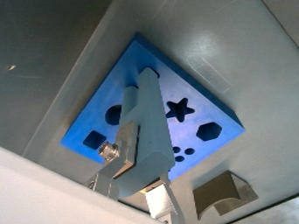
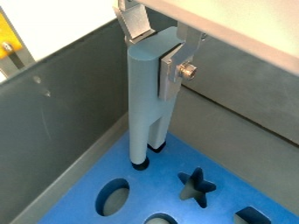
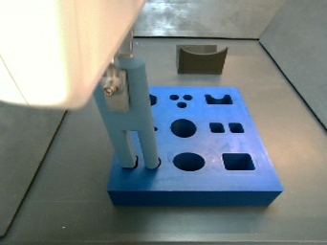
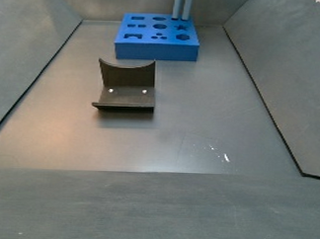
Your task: Insert the square-circle object.
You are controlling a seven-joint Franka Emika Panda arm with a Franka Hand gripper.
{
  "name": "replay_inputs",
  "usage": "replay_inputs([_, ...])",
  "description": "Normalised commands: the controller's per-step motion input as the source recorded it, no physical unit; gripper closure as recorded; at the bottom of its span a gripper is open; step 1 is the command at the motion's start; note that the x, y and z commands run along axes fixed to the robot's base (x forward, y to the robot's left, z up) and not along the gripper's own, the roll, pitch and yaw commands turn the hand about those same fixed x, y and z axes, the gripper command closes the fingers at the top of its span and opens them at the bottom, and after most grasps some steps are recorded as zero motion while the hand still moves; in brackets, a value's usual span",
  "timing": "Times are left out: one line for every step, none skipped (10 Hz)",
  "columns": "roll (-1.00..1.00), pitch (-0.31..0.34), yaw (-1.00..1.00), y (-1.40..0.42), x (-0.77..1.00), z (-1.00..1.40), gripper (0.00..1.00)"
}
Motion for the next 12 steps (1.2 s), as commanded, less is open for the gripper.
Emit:
replay_inputs([0.07,0.029,0.0,0.0,0.08,-0.4,1.0])
replay_inputs([0.05,0.05,-0.07,0.0,0.19,-0.38,1.0])
replay_inputs([0.12,0.066,-0.09,0.0,0.2,-0.43,1.0])
replay_inputs([0.17,0.061,-0.04,0.0,0.08,-0.43,1.0])
replay_inputs([0.18,0.001,0.0,0.0,0.0,-0.48,1.0])
replay_inputs([0.18,0.0,0.0,0.0,0.0,-0.45,1.0])
replay_inputs([0.19,-0.016,0.17,0.0,0.0,-0.49,1.0])
replay_inputs([0.18,-0.009,0.21,0.01,0.0,-0.47,1.0])
replay_inputs([0.2,-0.014,0.26,0.03,0.0,-0.47,1.0])
replay_inputs([0.17,0.0,0.2,0.01,0.0,-0.46,1.0])
replay_inputs([0.14,0.0,0.02,0.0,0.0,-0.47,1.0])
replay_inputs([0.1,0.006,0.0,0.0,0.03,-0.46,1.0])
